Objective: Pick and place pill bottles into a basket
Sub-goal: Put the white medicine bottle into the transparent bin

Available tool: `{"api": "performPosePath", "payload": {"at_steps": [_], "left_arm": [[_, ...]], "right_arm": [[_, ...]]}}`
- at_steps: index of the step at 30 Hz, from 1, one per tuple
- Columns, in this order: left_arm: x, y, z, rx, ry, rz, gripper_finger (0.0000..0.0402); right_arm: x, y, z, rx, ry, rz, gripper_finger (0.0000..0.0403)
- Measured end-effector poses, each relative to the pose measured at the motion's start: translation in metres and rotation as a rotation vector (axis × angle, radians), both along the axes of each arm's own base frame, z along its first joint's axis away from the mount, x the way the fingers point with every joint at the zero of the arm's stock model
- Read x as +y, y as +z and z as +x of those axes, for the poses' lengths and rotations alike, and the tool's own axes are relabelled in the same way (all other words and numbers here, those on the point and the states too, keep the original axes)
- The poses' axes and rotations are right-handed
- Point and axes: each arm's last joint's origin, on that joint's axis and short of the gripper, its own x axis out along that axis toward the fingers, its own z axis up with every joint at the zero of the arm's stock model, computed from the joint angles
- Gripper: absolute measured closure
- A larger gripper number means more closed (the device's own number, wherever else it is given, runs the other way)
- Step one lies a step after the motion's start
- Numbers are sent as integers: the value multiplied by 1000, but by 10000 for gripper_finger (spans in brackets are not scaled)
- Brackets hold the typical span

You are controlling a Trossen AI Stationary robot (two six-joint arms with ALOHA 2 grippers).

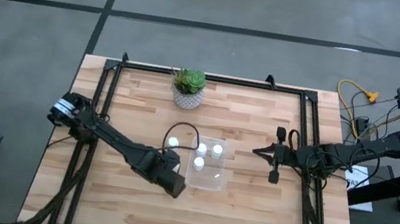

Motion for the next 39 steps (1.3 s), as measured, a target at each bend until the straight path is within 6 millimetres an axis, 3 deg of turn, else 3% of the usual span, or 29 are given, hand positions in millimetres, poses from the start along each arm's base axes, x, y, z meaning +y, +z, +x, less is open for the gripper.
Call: {"api": "performPosePath", "payload": {"at_steps": [8, 15, 39], "left_arm": [[1, -7, 5, 11, 58, -9, 146], [-2, -36, 17, 116, 24, -49, 147], [-1, -66, 30, 165, -50, -30, 148]], "right_arm": [[0, 0, 0, 1, -6, -7, 394], [0, -1, 0, 16, 0, -28, 394], [-1, -3, -1, 38, -5, -22, 394]]}}
